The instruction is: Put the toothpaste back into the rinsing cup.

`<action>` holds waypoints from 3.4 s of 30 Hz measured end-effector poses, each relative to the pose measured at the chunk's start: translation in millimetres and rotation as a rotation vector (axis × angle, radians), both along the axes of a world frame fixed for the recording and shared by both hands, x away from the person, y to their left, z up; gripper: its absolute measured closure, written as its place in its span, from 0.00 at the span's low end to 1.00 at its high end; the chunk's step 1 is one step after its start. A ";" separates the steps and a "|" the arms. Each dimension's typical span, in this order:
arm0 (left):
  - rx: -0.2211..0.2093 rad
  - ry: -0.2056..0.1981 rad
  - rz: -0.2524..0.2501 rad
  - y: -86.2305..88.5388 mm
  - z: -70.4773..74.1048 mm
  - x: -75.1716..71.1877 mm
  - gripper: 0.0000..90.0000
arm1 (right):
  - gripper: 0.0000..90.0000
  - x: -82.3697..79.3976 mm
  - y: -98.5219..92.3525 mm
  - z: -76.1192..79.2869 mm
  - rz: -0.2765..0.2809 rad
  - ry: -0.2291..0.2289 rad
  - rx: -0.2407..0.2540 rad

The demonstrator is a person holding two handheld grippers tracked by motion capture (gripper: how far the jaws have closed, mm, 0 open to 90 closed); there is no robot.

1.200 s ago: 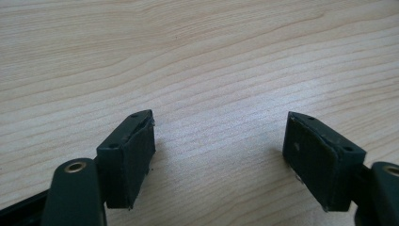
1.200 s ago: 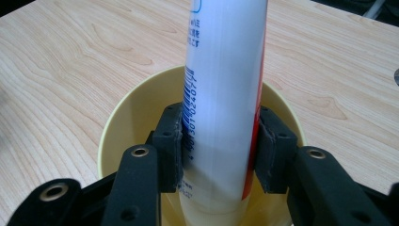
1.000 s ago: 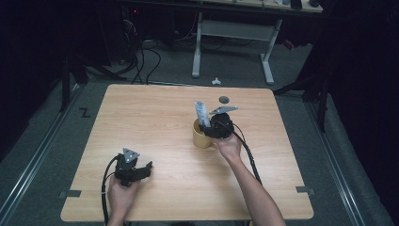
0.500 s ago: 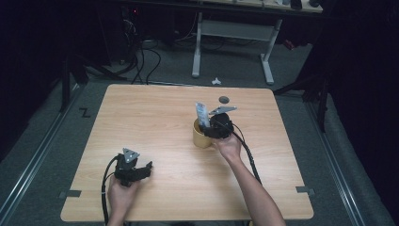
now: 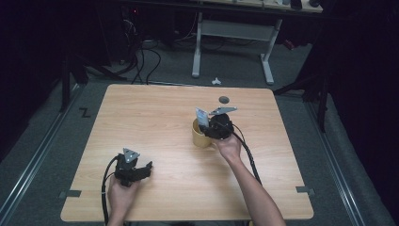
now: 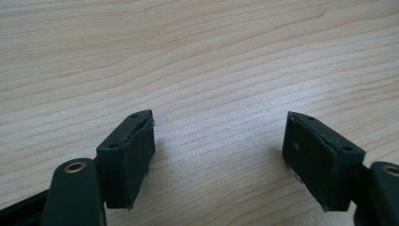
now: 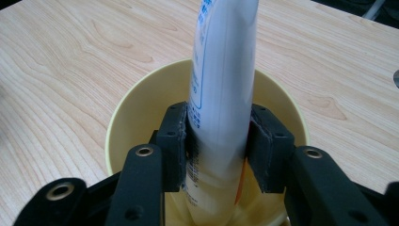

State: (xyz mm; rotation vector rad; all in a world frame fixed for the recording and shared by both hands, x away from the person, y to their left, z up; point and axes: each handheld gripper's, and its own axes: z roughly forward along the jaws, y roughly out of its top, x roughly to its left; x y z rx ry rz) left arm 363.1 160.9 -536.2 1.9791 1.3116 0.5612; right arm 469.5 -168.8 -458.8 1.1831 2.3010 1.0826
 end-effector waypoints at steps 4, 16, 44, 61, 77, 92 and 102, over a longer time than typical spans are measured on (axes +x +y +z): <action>0.000 0.000 0.000 0.0 0.0 0.0 0.29 | 0.65 0.2 -2.8 0.1 -0.006 0.002 0.016; 0.000 0.000 0.000 -0.1 0.0 0.0 0.29 | 0.53 -7.8 -7.2 7.6 -0.011 -0.043 0.040; 0.002 -0.001 0.000 -0.2 0.0 0.0 0.29 | 0.57 -34.6 -43.6 31.9 -0.037 -0.118 0.151; 0.001 -0.001 0.001 -0.3 -0.1 0.0 0.29 | 0.58 -51.5 -66.4 40.1 -0.045 -0.147 0.207; 0.003 0.000 0.001 -0.4 0.0 0.0 0.29 | 0.58 -67.8 -87.9 43.5 -0.070 -0.167 0.245; 0.002 0.000 0.002 -0.4 0.0 0.1 0.29 | 0.58 -82.2 -106.9 44.9 -0.099 -0.180 0.266; 0.002 0.000 0.002 -0.4 0.0 0.1 0.29 | 0.57 -90.3 -116.2 47.4 -0.111 -0.196 0.281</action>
